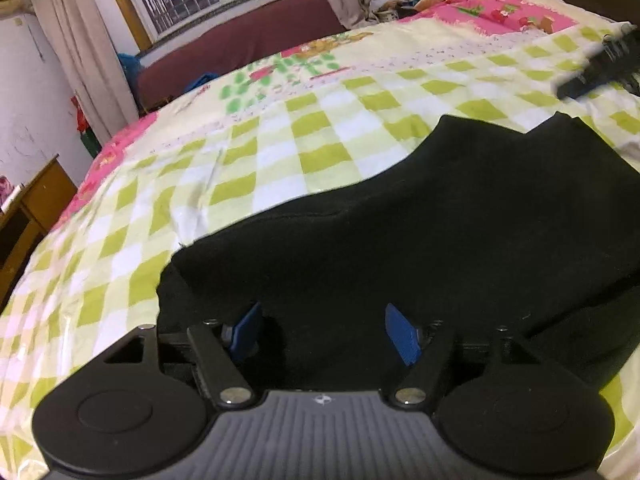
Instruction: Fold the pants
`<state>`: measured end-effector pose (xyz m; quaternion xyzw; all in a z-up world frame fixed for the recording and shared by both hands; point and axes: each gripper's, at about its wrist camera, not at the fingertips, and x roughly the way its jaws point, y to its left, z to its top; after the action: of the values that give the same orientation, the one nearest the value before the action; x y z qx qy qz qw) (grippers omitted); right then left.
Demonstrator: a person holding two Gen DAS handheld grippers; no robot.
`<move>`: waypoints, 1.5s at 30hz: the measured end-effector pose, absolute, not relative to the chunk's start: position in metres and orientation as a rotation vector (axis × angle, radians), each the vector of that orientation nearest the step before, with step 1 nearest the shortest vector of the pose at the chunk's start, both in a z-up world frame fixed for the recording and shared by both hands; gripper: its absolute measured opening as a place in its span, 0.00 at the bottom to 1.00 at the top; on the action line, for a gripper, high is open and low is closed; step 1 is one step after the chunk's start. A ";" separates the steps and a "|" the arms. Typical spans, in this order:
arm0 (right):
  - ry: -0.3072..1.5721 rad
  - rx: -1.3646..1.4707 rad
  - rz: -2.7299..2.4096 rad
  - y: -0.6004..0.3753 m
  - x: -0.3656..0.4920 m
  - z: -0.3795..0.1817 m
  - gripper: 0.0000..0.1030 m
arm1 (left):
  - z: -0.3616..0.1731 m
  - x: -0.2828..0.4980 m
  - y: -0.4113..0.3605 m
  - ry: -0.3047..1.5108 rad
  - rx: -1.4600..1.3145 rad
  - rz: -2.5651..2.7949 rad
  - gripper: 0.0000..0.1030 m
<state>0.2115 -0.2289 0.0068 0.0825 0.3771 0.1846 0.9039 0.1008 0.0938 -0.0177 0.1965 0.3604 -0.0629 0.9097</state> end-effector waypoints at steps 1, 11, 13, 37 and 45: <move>0.783 0.172 0.425 -0.221 0.222 0.007 0.38 | -0.017 0.101 0.091 0.730 0.415 -0.127 0.80; 0.985 0.122 0.510 -0.165 0.301 -0.042 0.12 | -0.023 0.108 0.093 0.727 0.405 -0.130 0.87; 0.964 0.190 0.447 -0.183 0.303 -0.038 0.16 | -0.023 0.108 0.097 0.733 0.403 -0.107 0.88; 1.051 0.771 0.645 -0.324 0.165 -0.088 0.45 | -0.008 0.083 0.032 0.663 0.503 -0.253 0.87; 0.988 0.901 0.733 -0.298 0.190 -0.104 0.39 | -0.014 0.096 0.030 0.686 0.484 -0.267 0.87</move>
<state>0.1898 -0.2981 -0.1042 0.4082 0.4476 0.3320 0.7231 0.0962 0.0304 -0.0135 0.2342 0.3322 -0.1292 0.9045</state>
